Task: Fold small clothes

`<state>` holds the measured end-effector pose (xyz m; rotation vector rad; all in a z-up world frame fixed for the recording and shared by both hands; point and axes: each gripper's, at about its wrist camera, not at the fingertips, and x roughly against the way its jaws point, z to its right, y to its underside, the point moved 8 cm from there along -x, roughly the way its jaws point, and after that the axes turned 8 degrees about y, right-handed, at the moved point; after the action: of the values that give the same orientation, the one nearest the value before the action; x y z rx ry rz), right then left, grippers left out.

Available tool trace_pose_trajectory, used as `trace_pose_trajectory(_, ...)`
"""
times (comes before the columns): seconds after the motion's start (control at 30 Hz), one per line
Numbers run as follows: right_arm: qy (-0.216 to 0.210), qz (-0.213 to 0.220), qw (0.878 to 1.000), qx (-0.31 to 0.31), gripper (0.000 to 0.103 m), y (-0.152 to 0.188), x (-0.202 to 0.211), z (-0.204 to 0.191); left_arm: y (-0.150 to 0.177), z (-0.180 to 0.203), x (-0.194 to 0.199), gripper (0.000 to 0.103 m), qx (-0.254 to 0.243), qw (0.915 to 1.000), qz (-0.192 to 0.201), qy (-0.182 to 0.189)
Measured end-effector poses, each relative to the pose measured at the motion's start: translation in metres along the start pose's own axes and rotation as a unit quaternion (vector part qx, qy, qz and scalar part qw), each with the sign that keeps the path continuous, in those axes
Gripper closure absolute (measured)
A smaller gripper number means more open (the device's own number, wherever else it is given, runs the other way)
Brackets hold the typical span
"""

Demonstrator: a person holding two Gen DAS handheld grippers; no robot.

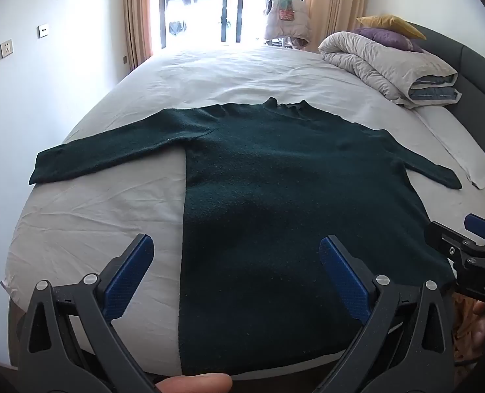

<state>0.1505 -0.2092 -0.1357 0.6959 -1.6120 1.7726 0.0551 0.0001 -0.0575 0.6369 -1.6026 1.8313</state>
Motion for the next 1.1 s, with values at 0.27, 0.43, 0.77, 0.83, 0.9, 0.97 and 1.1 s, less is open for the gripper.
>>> trace_pose_trajectory(0.27,-0.002,-0.001,1.000,0.000,0.000,0.0013,-0.0009,0.0007,0.0007,0.0005,0.0001,0.000,0.003,1.0000,-0.003,0.002)
trace_pose_trajectory(0.43,0.003,-0.001,1.000,0.002,0.000,0.0005,0.0000,-0.0018,0.0009,-0.0004,0.0006,0.000,0.003,1.0000,-0.002,0.002)
trace_pose_trajectory(0.77,0.002,-0.003,1.000,0.000,0.000,0.0078,-0.0044,-0.0016,0.0033,-0.0057,0.0002,0.000,0.004,1.0000,-0.003,0.002)
trace_pose_trajectory(0.83,0.003,-0.003,1.000,0.001,0.000,0.0074,-0.0047,-0.0021,0.0039,-0.0061,0.0006,0.000,0.003,1.0000,-0.004,0.001)
trace_pose_trajectory(0.9,0.004,-0.004,1.000,0.001,0.000,0.0069,-0.0046,-0.0024,0.0030,-0.0046,-0.0032,0.000,0.004,1.0000,-0.003,0.002)
trace_pose_trajectory(0.97,0.004,-0.005,1.000,0.001,0.000,0.0075,-0.0047,-0.0018,0.0031,-0.0044,-0.0033,0.000,0.004,1.0000,-0.004,0.001)
trace_pose_trajectory(1.1,0.004,-0.005,1.000,0.001,0.000,0.0069,-0.0038,-0.0004,0.0032,-0.0040,-0.0033,0.000,0.003,1.0000,-0.004,0.001)
